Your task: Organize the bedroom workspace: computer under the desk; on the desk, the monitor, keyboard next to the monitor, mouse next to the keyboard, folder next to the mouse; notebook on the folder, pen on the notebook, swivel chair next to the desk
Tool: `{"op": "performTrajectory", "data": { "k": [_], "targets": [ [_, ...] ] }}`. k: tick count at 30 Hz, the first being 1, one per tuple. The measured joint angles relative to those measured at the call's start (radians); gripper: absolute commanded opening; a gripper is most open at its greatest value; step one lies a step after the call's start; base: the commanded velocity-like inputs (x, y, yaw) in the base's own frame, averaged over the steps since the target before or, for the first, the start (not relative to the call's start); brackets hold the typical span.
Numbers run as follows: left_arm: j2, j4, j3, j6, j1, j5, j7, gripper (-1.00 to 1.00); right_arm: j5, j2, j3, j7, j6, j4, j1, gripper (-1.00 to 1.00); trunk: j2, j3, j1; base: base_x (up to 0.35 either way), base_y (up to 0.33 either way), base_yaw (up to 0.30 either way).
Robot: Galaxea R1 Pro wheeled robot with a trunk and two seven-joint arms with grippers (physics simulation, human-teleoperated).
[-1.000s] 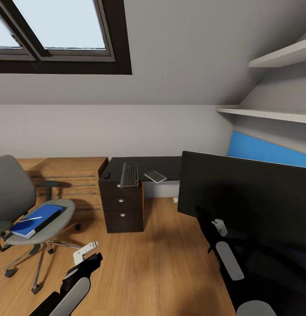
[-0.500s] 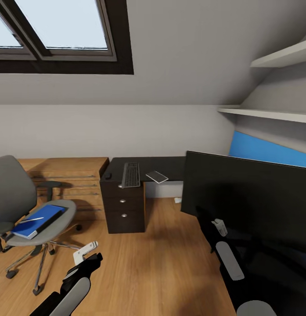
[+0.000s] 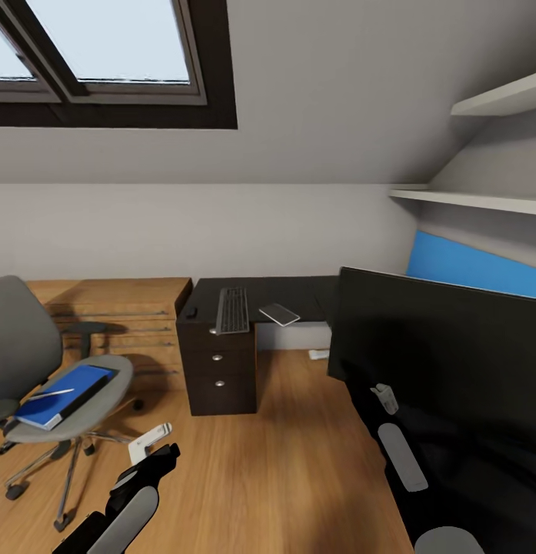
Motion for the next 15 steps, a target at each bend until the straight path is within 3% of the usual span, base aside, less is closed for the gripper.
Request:
{"op": "performTrajectory", "data": {
  "k": [6, 15],
  "targets": [
    [0.000, -0.001, 0.000, 0.000, 0.000, 0.000, 0.000, 1.00, 0.000, 0.000, 0.000, 0.000, 0.000, 0.000, 0.000, 1.00, 0.000, 0.000, 0.000, 0.186, 0.167, 0.000],
    [0.000, 0.000, 0.000, 0.000, 0.000, 0.000, 0.000, 1.00, 0.000, 0.000, 0.000, 0.000, 0.000, 0.000, 0.000, 1.00, 0.000, 0.000, 0.000, 0.030, 0.025, 0.000]
  ]
}}
